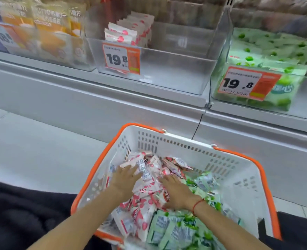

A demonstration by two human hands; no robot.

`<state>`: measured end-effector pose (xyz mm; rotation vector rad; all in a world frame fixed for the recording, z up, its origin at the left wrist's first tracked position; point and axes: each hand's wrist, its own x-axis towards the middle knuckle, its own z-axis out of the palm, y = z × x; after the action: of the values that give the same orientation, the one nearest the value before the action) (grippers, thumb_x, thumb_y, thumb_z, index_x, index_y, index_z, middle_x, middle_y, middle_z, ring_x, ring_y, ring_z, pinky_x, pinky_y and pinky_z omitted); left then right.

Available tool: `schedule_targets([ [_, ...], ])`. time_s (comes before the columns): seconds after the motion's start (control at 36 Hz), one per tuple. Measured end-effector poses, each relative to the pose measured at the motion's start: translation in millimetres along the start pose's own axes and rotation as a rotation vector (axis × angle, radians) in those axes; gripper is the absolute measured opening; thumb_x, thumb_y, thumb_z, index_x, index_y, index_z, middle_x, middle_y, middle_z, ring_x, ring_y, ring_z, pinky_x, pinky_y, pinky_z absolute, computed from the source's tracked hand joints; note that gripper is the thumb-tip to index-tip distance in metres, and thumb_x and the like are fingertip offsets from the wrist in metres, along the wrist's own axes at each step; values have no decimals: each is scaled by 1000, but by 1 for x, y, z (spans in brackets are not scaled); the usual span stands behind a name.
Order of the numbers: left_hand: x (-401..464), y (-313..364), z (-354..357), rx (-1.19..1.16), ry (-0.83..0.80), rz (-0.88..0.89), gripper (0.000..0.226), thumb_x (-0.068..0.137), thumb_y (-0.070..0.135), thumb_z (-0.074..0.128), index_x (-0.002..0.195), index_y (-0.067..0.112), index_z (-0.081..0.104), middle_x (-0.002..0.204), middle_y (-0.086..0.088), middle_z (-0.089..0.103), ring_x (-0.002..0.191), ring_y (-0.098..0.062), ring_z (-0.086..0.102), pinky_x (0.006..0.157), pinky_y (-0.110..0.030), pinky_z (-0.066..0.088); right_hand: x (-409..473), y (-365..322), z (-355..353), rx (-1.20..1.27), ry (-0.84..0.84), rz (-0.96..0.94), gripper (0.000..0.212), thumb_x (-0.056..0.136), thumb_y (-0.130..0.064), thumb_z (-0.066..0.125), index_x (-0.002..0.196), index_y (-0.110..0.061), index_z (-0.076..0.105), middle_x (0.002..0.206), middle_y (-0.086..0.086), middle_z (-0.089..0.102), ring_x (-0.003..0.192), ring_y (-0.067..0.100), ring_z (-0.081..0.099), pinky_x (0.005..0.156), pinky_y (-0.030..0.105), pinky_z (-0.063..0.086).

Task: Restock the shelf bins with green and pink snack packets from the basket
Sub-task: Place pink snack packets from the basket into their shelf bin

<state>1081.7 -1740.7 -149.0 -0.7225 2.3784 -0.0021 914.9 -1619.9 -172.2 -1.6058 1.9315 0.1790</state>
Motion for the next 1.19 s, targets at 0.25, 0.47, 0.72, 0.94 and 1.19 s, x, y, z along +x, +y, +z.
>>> schedule_targets([
  [0.25,1,20,-27,-227,123,9,48,95,35,47,140,18,41,151,-5,28,139,-25,24,109,-41,28,-2,37,-26,-28,-25,132,29,78,-30,75,97,-15,60,101,-1,60,92,15,57,75,26,46],
  [0.47,2,25,-72,-642,83,228,72,90,41,61,149,21,25,153,-2,30,140,-23,29,112,-38,29,-22,30,-107,176,-95,47,33,73,-43,76,93,-17,74,100,-8,68,98,16,61,94,30,45],
  [0.72,-25,-57,-161,-745,212,371,22,88,18,68,73,13,53,77,-11,57,76,-26,61,75,-41,47,-46,-20,-184,464,454,-180,48,68,-33,84,111,-33,62,89,-15,59,81,4,55,70,18,45],
  [0.94,-57,-122,-204,-1191,407,371,16,92,19,62,107,16,67,98,4,73,87,-4,64,85,-24,48,-53,-64,-242,611,703,-192,28,89,-32,63,112,-18,56,95,-1,68,81,15,66,78,41,54],
  [1.19,-74,-177,-245,-1474,924,178,45,78,4,75,116,24,61,112,9,64,109,-11,60,77,-12,49,-42,-107,-339,456,1078,-382,4,88,-23,66,90,-21,64,80,-10,70,72,3,65,69,41,55],
])
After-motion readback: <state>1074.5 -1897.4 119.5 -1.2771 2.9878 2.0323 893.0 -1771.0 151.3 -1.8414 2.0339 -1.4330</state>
